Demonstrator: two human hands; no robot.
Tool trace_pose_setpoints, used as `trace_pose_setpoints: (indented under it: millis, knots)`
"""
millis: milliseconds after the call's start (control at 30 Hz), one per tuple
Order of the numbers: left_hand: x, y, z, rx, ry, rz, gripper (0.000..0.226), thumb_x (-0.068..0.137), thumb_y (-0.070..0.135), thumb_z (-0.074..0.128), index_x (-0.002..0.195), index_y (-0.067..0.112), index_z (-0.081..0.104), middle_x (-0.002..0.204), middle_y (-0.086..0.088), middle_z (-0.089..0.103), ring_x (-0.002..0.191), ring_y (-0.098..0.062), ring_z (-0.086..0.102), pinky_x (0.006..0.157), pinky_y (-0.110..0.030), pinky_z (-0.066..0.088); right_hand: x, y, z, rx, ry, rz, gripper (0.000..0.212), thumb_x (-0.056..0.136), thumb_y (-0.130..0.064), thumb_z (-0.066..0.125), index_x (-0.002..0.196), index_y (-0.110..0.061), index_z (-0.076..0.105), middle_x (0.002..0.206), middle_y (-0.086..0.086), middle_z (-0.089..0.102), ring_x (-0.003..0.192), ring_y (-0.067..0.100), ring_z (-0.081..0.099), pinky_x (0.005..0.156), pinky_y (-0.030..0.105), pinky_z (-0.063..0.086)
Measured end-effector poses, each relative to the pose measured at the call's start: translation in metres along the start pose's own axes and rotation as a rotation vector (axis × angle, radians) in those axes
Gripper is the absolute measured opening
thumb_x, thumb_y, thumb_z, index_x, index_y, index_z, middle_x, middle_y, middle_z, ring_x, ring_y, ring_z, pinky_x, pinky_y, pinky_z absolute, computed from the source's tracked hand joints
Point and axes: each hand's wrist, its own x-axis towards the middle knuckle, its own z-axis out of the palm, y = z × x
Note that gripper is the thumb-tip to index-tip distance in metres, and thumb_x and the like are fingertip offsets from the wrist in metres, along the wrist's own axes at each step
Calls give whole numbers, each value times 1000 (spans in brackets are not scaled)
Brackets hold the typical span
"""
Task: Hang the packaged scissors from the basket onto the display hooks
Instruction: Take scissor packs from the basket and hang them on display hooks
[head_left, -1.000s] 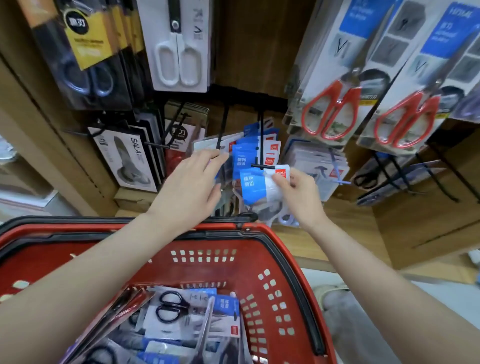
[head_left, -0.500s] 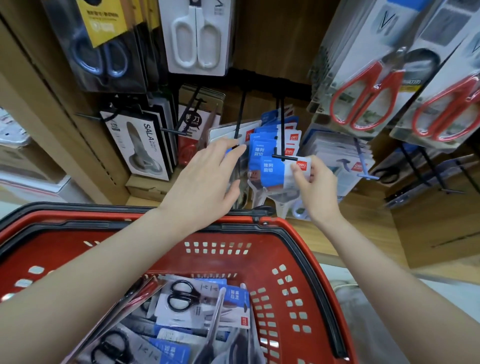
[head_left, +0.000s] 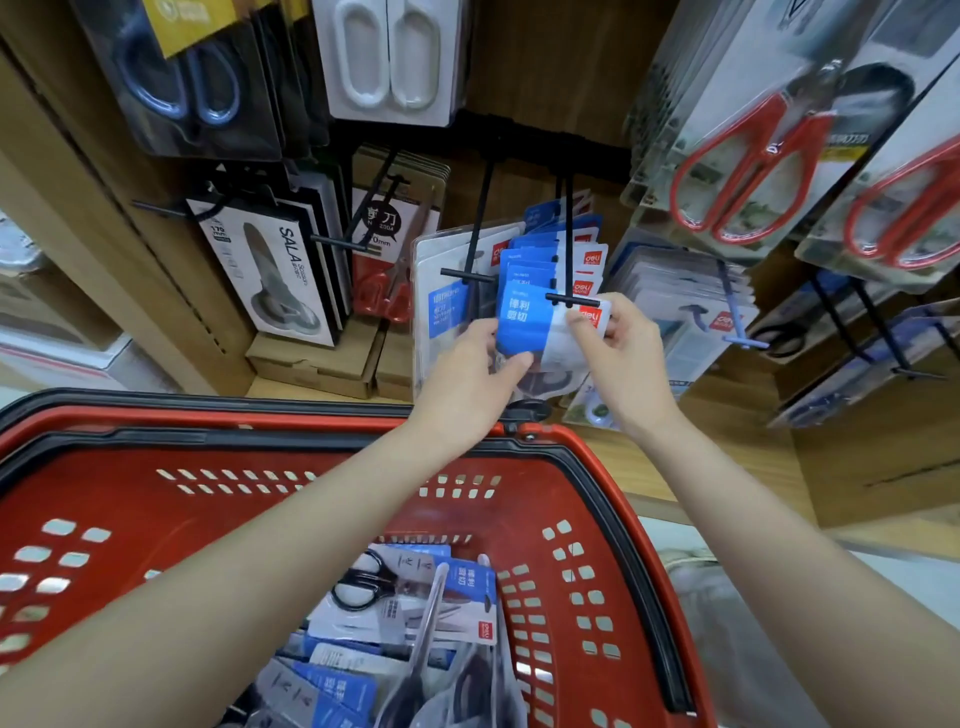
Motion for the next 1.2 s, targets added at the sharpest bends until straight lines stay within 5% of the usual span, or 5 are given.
trace_pose_setpoints:
  millis: [133, 367, 600, 967, 1200]
  knots:
    - [20, 1, 11, -107, 189, -99, 14, 91, 27, 61, 92, 16, 52, 74, 11, 52, 63, 0, 50, 53, -4, 39, -1, 1, -8, 53, -18, 34, 10, 92, -19, 61, 82, -20, 61, 70, -13, 59, 63, -6, 53, 61, 13, 42]
    - [34, 2, 18, -53, 305, -129, 14, 94, 27, 58, 88, 16, 51, 69, 13, 48, 61, 1, 46, 52, -7, 35, 7, -1, -1, 19, 37, 1, 6, 90, -14, 63, 85, -18, 64, 82, -5, 66, 77, 5, 61, 70, 15, 48]
    - [39, 8, 20, -61, 323, -212, 17, 96, 19, 52, 110, 11, 57, 106, -5, 64, 101, -19, 60, 83, -28, 47, 22, 6, 11, -18, 96, 61, 8, 91, -14, 60, 97, -14, 65, 95, 1, 68, 85, 8, 60, 73, 18, 47]
    - [-25, 6, -42, 725, 285, 544, 35, 82, 6, 58, 117, 6, 56, 113, -11, 55, 103, -25, 46, 83, -31, 31, 34, 6, 5, -215, 140, -10, 9, 90, -14, 61, 98, -13, 58, 88, -4, 61, 74, 0, 54, 64, 4, 40]
    - [-5, 4, -57, 943, 184, 520, 57, 82, 12, 60, 136, 1, 43, 134, -19, 48, 127, -34, 44, 106, -40, 31, 55, -1, -1, -431, 127, -10, 22, 89, -26, 64, 99, -7, 61, 84, 3, 57, 79, 19, 53, 68, 29, 39]
